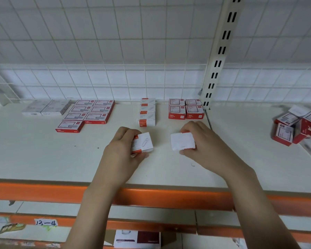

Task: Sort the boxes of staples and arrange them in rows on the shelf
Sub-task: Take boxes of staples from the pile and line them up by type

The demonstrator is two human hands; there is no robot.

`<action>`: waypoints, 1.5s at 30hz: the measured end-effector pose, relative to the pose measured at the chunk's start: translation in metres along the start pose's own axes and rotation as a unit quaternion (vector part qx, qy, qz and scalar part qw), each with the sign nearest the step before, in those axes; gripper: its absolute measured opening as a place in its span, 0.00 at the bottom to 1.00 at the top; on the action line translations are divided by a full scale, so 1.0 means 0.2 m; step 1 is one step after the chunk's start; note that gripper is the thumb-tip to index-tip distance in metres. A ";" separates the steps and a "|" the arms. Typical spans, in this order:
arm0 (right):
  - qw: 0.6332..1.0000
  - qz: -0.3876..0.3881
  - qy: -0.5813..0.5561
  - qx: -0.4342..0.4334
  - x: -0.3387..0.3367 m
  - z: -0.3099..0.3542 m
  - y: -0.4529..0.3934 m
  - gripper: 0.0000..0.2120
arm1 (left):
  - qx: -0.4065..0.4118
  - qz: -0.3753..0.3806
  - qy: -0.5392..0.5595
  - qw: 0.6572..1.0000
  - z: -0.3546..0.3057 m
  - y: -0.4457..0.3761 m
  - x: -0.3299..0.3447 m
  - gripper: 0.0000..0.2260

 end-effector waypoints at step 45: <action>0.991 0.107 -0.035 0.069 0.17 0.14 -0.25 0.36 | 0.062 0.050 0.007 0.997 0.30 -0.31 -0.17 0.21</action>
Point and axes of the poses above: each hand's wrist, its own y-axis away from the middle knuckle, its own x-axis out of the palm, z = x × y, the point moved 2 cm from there along -y, towards the middle knuckle, and after that the axes turned 12 degrees about -x, right-handed, at the moved point
